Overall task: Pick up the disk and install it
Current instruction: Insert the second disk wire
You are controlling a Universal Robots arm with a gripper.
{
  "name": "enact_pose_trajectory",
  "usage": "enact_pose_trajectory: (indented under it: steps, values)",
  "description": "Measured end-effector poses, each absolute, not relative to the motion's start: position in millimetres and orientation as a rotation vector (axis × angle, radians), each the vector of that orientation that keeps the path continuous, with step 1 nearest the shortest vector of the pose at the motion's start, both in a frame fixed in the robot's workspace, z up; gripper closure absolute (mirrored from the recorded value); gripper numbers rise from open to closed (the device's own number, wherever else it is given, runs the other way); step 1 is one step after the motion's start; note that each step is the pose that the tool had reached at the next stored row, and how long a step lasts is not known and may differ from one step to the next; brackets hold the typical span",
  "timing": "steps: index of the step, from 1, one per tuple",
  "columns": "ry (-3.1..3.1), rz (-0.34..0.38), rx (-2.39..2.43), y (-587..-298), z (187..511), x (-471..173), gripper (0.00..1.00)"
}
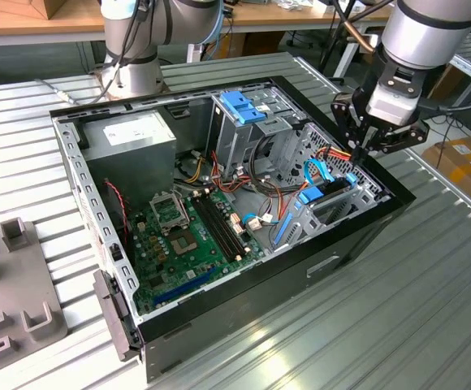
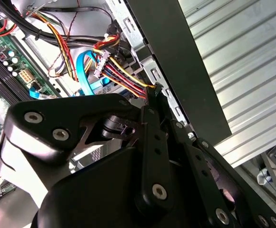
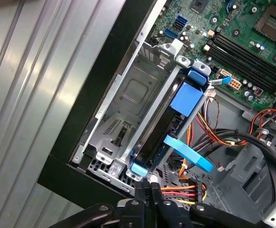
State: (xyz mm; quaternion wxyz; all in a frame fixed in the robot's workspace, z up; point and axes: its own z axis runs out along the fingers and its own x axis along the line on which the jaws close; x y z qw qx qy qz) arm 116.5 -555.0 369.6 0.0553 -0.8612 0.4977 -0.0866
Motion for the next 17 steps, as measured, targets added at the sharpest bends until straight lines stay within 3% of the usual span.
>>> enact_pose_trajectory:
  steps: [17]
  values:
    - [1.562, -0.267, -2.588, -555.0, 370.0, 116.5, 0.84]
